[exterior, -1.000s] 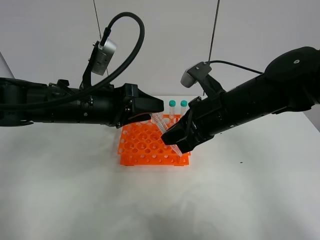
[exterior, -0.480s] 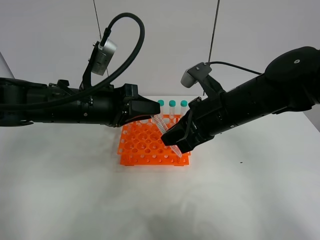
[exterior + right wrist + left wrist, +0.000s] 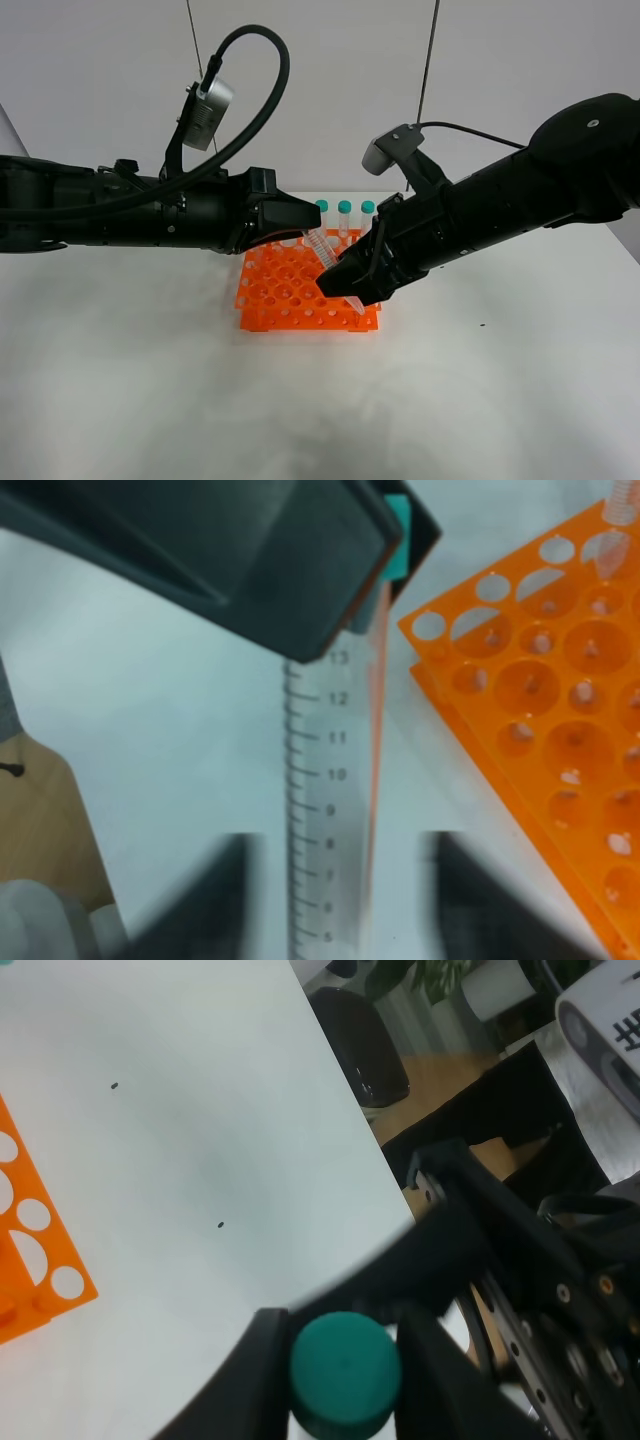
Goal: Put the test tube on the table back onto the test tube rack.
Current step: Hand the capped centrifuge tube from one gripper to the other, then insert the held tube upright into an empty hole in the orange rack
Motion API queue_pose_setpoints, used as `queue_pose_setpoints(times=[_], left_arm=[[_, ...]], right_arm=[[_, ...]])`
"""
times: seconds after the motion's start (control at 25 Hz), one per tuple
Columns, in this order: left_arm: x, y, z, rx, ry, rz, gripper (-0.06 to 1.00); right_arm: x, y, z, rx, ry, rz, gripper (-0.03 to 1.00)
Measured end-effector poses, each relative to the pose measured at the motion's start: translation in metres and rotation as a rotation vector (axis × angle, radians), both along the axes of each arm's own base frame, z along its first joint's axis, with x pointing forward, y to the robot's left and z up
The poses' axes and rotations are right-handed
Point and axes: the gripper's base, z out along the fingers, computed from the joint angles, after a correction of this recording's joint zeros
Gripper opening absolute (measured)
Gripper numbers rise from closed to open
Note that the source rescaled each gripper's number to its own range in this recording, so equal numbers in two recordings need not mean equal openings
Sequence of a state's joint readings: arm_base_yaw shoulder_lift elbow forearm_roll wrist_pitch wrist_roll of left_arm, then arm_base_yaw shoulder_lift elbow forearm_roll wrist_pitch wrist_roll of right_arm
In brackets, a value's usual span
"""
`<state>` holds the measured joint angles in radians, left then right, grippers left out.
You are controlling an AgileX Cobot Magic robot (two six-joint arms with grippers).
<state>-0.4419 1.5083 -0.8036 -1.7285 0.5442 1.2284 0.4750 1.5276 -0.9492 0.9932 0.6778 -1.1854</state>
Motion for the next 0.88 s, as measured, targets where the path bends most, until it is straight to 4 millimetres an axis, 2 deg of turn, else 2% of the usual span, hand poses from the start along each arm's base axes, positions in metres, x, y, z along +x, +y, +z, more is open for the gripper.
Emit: queue_pose_setpoints(times=[0.04,0.08,0.2,0.36,0.52,0.68,0.76,0.88], left_arm=[[0.000,0.000,0.000,0.000,0.000,0.000,0.00],[0.000,0.000,0.000,0.000,0.000,0.000,0.00],[0.000,0.000,0.000,0.001,0.000,0.001,0.00],[0.000,0.000,0.000,0.001,0.000,0.001,0.00],[0.000,0.000,0.000,0.001,0.000,0.001,0.00],[0.000,0.000,0.000,0.001,0.000,0.001,0.00],[0.000,0.000,0.000,0.001,0.000,0.001,0.00],[0.000,0.000,0.000,0.002,0.000,0.002,0.00]], right_arm=[[0.000,0.000,0.000,0.000,0.000,0.000,0.83],[0.000,0.000,0.000,0.000,0.000,0.000,0.89],[-0.001,0.000,0.000,-0.005,0.018,-0.001,0.98],[0.001,0.000,0.014,-0.045,0.087,-0.005,1.00],[0.004,-0.001,0.045,-0.124,0.178,-0.024,1.00],[0.010,-0.010,0.074,-0.234,0.222,-0.134,1.00],[0.012,-0.016,0.081,-0.300,0.212,-0.197,1.00],[0.016,-0.025,0.081,-0.372,0.204,-0.291,1.00]])
